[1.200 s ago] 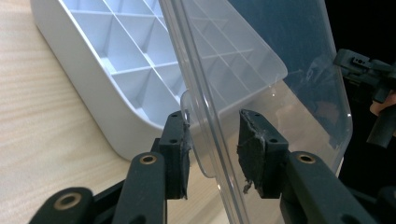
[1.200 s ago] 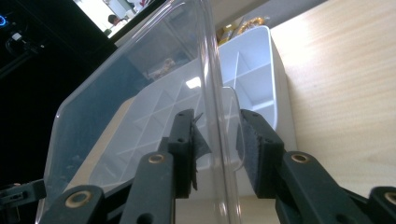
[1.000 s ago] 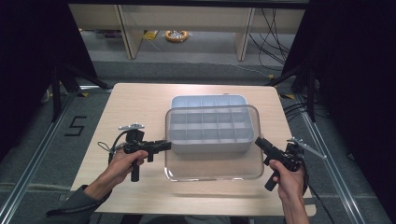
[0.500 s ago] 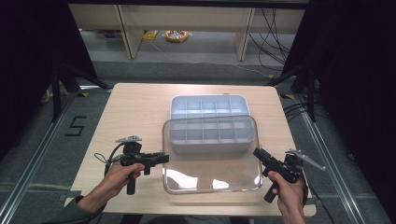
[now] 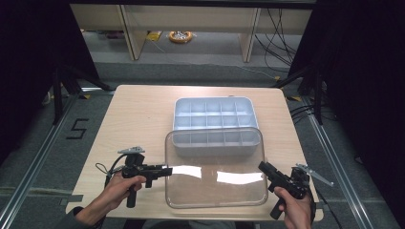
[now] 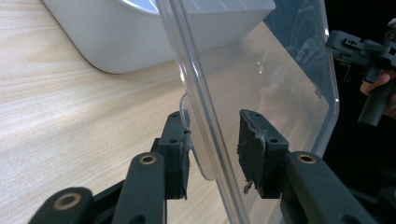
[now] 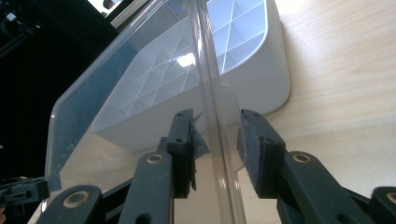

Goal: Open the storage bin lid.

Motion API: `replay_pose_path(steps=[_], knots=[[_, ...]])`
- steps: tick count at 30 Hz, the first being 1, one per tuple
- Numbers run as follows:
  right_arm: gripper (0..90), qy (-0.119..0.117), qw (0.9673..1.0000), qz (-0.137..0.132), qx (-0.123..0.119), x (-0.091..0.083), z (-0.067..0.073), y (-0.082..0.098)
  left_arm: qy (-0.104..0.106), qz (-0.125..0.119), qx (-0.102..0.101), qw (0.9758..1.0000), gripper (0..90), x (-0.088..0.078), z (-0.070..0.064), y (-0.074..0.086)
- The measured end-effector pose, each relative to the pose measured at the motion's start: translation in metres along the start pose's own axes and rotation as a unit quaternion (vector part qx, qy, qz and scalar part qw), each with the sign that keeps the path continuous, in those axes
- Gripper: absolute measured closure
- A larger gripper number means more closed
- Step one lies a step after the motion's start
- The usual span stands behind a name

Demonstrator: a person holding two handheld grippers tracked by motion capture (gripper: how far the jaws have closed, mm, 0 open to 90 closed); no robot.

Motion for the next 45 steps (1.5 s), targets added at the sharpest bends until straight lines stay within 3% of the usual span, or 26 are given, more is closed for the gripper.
replay_pose_path(steps=[1, 3, 6, 7, 8, 10, 11, 14, 15, 16, 17, 18, 23, 24, 25, 29, 30, 31, 32, 36, 38, 40, 41, 45], knots=[[67.0, -0.006, 1.0000, 0.000, -0.005, -0.001, -0.002, 0.001, 0.001, 0.000, 0.004, 1.0000, 62.3, -0.001, -0.001, 0.001], [67.0, -0.002, 0.9998, 0.007, 0.017, -0.004, 0.000, 0.007, -0.003, 0.002, 0.007, 1.0000, 62.1, -0.001, -0.002, 0.003], [67.0, 0.001, 1.0000, 0.007, 0.001, -0.006, -0.004, 0.012, -0.009, 0.009, 0.014, 0.9998, 62.1, 0.000, -0.002, 0.007], [67.0, -0.004, 0.9996, 0.012, 0.025, -0.008, -0.001, 0.015, -0.006, 0.012, 0.013, 0.9998, 62.1, 0.001, -0.002, 0.009], [67.0, -0.011, 0.9999, 0.007, 0.006, -0.007, -0.003, 0.014, -0.005, 0.017, 0.018, 0.9997, 62.0, 0.001, -0.002, 0.011], [67.0, 0.000, 0.9999, 0.008, -0.007, -0.009, -0.006, 0.016, -0.007, 0.020, 0.015, 0.9997, 61.9, 0.004, -0.002, 0.014], [67.0, 0.000, 0.9999, 0.010, 0.009, -0.011, -0.004, 0.018, -0.005, 0.025, 0.015, 0.9995, 61.8, 0.005, -0.003, 0.016], [67.0, -0.001, 1.0000, 0.006, -0.003, -0.014, -0.008, 0.019, -0.005, 0.033, 0.016, 0.9993, 61.7, 0.009, -0.004, 0.021], [67.0, 0.003, 0.9999, 0.005, 0.012, -0.015, -0.007, 0.021, -0.003, 0.037, 0.017, 0.9991, 61.7, 0.010, -0.005, 0.022], [67.0, -0.004, 1.0000, 0.004, 0.005, -0.016, -0.009, 0.021, -0.002, 0.040, 0.018, 0.9990, 61.7, 0.011, -0.006, 0.023], [67.0, 0.002, 0.9999, 0.007, 0.015, -0.017, -0.010, 0.022, -0.002, 0.040, 0.021, 0.9990, 61.7, 0.013, -0.007, 0.024], [67.0, -0.001, 1.0000, 0.005, 0.007, -0.018, -0.012, 0.022, -0.004, 0.042, 0.021, 0.9989, 61.4, 0.014, -0.008, 0.024], [66.9, 0.002, 0.9999, 0.009, 0.014, -0.021, -0.017, 0.027, -0.001, 0.050, 0.023, 0.9985, 60.3, 0.017, -0.011, 0.028], [66.9, 0.006, 1.0000, 0.005, 0.000, -0.022, -0.020, 0.027, 0.000, 0.052, 0.023, 0.9984, 60.3, 0.018, -0.011, 0.029], [66.9, 0.011, 0.9998, 0.009, 0.012, -0.022, -0.022, 0.030, 0.001, 0.052, 0.023, 0.9984, 60.2, 0.019, -0.012, 0.030], [66.7, 0.015, 0.9997, 0.016, 0.015, -0.025, -0.025, 0.034, 0.001, 0.062, 0.025, 0.9977, 59.3, 0.021, -0.013, 0.034], [66.6, 0.017, 0.9991, 0.022, 0.032, -0.025, -0.024, 0.036, 0.001, 0.065, 0.027, 0.9975, 58.9, 0.022, -0.014, 0.035], [66.6, 0.017, 0.9991, 0.022, 0.032, -0.025, -0.024, 0.036, 0.001, 0.065, 0.027, 0.9975, 58.7, 0.022, -0.014, 0.035], [66.3, 0.029, 0.9992, 0.023, 0.012, -0.026, -0.028, 0.036, 0.002, 0.071, 0.028, 0.9971, 58.6, 0.022, -0.014, 0.036], [66.1, 0.027, 0.9992, 0.026, 0.012, -0.026, -0.029, 0.038, -0.003, 0.075, 0.031, 0.9967, 57.9, 0.024, -0.015, 0.039], [65.6, 0.038, 0.9990, 0.022, 0.000, -0.024, -0.034, 0.039, 0.007, 0.087, 0.032, 0.9957, 57.2, 0.026, -0.016, 0.043], [65.5, 0.046, 0.9983, 0.036, 0.005, -0.027, -0.034, 0.040, 0.008, 0.090, 0.029, 0.9955, 56.7, 0.027, -0.016, 0.045], [65.4, 0.039, 0.9982, 0.037, 0.027, -0.025, -0.033, 0.042, 0.009, 0.092, 0.026, 0.9954, 56.5, 0.028, -0.016, 0.045], [65.0, 0.042, 0.9982, 0.037, 0.020, -0.022, -0.036, 0.044, -0.001, 0.093, 0.028, 0.9953, 55.9, 0.029, -0.014, 0.046]])
Point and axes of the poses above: each handheld gripper's, and its own axes: x roughly forward along the jaws, y roughly out of its underside, z roughly to its left, the point moved 7 cm from there along x, roughly forward along the jaws, and after that the axes turned 12 degrees about x, right-handed, at the moved point
